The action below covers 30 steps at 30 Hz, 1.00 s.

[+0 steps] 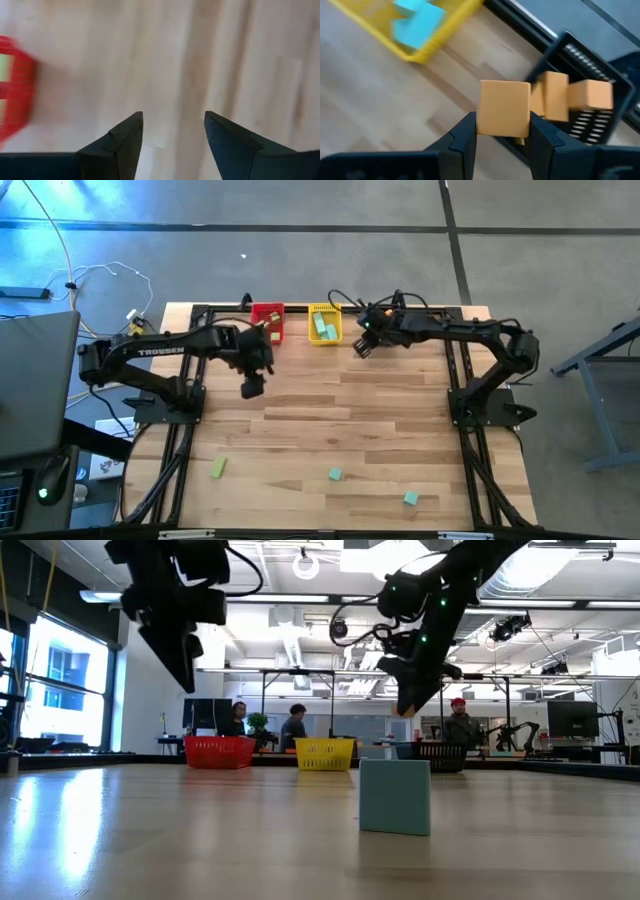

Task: Sort & place blocks by color
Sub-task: Put the orange block into the black basket, then put the green block into the red basket

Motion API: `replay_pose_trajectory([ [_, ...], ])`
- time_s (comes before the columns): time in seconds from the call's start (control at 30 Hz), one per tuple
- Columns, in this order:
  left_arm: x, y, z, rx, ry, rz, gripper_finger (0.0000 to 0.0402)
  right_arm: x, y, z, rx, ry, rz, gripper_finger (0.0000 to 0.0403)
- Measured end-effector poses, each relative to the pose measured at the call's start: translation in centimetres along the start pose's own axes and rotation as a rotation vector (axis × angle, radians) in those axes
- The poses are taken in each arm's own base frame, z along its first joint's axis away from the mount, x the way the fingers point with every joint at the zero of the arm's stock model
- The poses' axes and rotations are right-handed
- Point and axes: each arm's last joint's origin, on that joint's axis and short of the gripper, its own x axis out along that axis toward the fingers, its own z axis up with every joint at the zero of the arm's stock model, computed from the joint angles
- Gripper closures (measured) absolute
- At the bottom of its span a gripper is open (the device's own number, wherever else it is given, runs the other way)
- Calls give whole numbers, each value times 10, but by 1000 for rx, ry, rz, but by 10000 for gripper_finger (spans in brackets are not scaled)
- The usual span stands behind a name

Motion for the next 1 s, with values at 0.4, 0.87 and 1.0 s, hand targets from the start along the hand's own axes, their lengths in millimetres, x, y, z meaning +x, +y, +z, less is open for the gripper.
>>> replay_pose_trajectory([
  [0.4, 2, -45, -7, 148, 71, -131, 206, 18, -35, -3, 58, 143, -77, 295],
  [0.87, 12, -93, -41, 49, 271, -140, 206, 19, -44, -4, 25, 157, -119, 243],
  [1.0, 19, -100, -55, -70, 318, -80, 206, 19, -44, -2, 43, 131, -148, 204],
])
